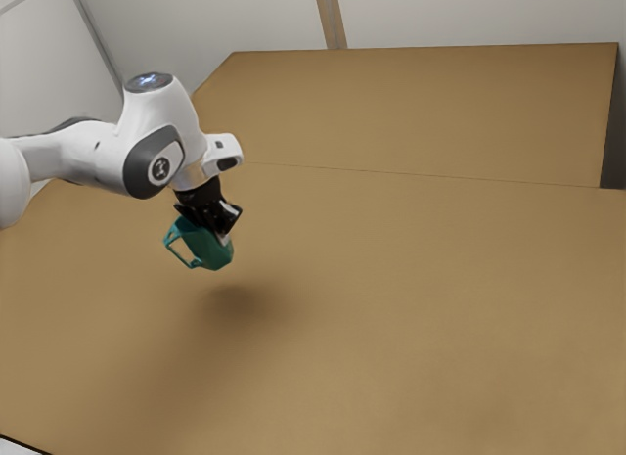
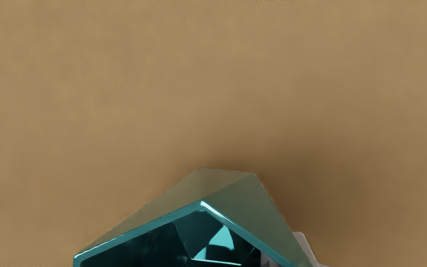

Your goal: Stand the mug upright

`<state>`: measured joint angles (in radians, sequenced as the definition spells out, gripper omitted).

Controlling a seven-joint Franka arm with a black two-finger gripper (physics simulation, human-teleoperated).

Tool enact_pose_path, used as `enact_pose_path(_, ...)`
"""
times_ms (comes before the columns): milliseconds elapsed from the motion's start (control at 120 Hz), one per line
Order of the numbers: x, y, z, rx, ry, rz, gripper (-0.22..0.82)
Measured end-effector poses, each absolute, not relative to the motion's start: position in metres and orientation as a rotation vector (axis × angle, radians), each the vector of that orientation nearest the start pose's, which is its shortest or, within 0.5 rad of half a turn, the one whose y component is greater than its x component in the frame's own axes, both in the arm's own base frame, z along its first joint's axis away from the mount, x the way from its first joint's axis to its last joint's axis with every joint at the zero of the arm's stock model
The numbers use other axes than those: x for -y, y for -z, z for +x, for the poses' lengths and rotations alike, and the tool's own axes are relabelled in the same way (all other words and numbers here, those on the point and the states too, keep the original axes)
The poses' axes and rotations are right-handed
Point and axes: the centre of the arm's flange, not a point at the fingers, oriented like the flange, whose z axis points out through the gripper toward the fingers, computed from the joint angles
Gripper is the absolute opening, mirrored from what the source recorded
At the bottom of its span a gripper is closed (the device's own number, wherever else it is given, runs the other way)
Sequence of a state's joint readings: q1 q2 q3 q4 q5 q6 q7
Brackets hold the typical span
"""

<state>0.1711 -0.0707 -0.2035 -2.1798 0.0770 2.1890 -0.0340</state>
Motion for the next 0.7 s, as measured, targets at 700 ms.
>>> enact_pose_path(700, 0.023, -0.362, 0.541, 0.357, 0.117, -3.079, -0.18)
